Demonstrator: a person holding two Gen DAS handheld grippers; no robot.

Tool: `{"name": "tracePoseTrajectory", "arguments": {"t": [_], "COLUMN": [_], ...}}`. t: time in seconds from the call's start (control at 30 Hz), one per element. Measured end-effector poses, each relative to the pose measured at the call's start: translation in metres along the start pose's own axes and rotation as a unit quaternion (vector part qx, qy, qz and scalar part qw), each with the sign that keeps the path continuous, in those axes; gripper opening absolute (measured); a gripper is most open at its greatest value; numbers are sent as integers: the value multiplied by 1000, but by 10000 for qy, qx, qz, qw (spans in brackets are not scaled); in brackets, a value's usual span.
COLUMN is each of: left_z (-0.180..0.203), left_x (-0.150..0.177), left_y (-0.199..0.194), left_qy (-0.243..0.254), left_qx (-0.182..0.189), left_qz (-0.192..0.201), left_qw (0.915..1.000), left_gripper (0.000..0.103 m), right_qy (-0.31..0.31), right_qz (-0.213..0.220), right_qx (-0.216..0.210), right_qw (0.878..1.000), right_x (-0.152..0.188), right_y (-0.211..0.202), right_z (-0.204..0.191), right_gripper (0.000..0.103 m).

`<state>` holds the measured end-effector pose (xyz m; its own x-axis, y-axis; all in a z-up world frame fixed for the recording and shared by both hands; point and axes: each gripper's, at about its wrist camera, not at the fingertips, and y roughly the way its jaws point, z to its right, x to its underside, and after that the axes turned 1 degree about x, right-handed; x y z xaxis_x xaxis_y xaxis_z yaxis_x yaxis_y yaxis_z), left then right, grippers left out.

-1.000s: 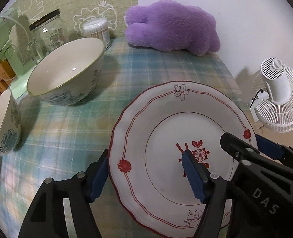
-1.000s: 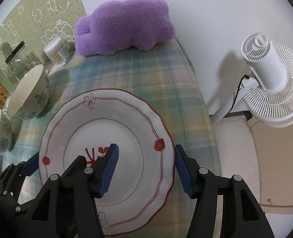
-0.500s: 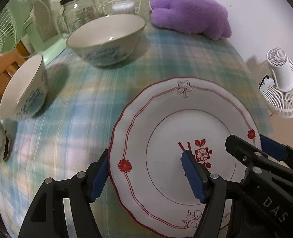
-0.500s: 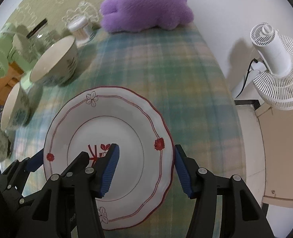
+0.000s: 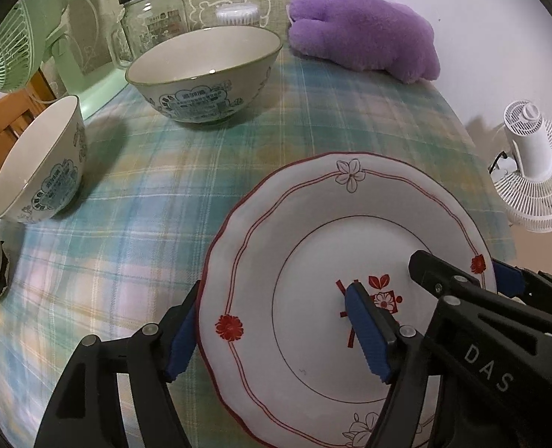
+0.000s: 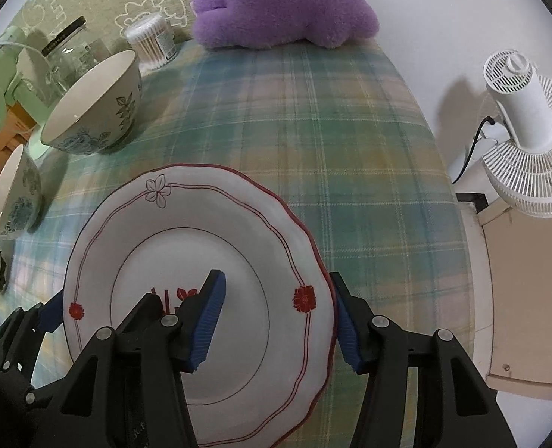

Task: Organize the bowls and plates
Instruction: 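Grasp the red-rimmed white plate rim with the left tool, then lift the red-rimmed plate with the left tool toward the yellow-flower plates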

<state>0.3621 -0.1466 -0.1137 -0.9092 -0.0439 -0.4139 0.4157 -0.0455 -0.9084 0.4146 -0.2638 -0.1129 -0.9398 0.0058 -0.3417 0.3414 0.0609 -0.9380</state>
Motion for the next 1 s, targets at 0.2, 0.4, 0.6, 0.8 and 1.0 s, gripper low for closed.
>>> {"name": "tracePoseTrajectory", "arguments": {"t": [0.2, 0.4, 0.6, 0.8, 1.0], "left_z": [0, 2, 4, 6, 13], "left_x": [-5, -8, -2, 17, 45], "left_y": [-20, -52, -81, -110, -130], "left_qy": [-7, 41, 117, 239, 438], "left_qx": [15, 1, 78, 202, 372], "left_qz": [118, 297, 432, 447, 397], "left_qw": [9999, 9996, 9990, 9985, 9976], "left_gripper": [74, 74, 73, 73, 73], "right_qy": [-9, 65, 179, 386, 547], "right_qz": [148, 340, 483, 527, 536], "right_qx": [31, -5, 42, 118, 274], "right_qw": [9999, 9994, 9987, 9978, 9967], "right_x": [-3, -5, 5, 29, 63], "right_y": [-16, -48, -82, -112, -138], "right_z": [0, -1, -2, -2, 3], "right_gripper": [58, 58, 58, 58, 58]}}
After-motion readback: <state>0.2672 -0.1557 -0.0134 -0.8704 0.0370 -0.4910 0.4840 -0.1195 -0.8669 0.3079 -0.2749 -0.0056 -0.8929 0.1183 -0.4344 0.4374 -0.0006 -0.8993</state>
